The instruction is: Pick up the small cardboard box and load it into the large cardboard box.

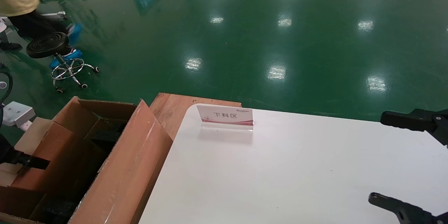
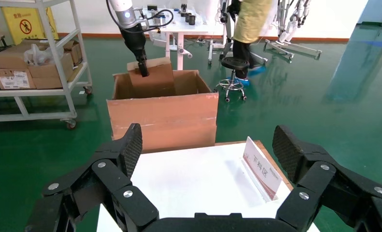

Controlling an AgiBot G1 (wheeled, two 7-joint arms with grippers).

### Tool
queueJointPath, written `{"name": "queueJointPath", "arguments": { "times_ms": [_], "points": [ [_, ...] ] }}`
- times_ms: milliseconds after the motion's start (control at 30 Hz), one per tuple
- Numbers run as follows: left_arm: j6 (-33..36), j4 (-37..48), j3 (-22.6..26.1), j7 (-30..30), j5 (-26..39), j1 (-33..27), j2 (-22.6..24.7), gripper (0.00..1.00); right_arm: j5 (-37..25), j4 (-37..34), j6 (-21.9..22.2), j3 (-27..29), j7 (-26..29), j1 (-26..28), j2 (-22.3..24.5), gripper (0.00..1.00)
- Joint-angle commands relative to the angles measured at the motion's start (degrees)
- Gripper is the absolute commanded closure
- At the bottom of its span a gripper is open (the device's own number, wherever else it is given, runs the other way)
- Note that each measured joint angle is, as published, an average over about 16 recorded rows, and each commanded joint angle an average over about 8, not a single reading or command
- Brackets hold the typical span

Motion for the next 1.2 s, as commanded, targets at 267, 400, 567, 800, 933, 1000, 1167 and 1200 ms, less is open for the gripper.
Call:
{"name": "queueJointPath", "arguments": {
  "times_ms": [267,400,567,800,933,1000,1167,1200],
  "points": [
    [-0.94,0.09,0.57,-0.86,0.22,0.92,-0.79,1.00,0.02,0.00,0.01,-0.03,-0.01,0.01,0.01,0.00],
    [-0.60,0.08,0.63,-1.03,0.28,0.95,-1.10,0.61,0.03,0.00,0.02,-0.03,-0.02,0.00,0.02,0.00],
    [-0.44,0.08,0.63,-1.09,0.25,0.97,-1.25,0.03,0.03,-0.01,0.03,-0.04,-0.02,-0.01,0.02,0.00],
    [-0.30,0.08,0.62,-1.09,0.25,0.94,-1.25,0.00,0.04,-0.02,0.03,-0.04,-0.03,-0.01,0.02,0.00],
    [-0.22,0.08,0.62,-1.08,0.26,0.94,-1.24,0.00,0.04,-0.02,0.03,-0.04,-0.03,-0.01,0.02,0.00],
    [-0.19,0.08,0.61,-1.08,0.28,0.94,-1.23,0.00,0.04,-0.02,0.04,-0.04,-0.03,-0.01,0.02,0.00],
    [-0.16,0.09,0.61,-1.06,0.34,0.93,-1.22,0.00,0.04,-0.01,0.04,-0.04,-0.02,-0.01,0.02,0.00],
    [-0.16,0.09,0.61,-1.06,0.35,0.93,-1.21,0.00,0.04,-0.02,0.04,-0.04,-0.02,-0.01,0.02,0.00]
  ]
}}
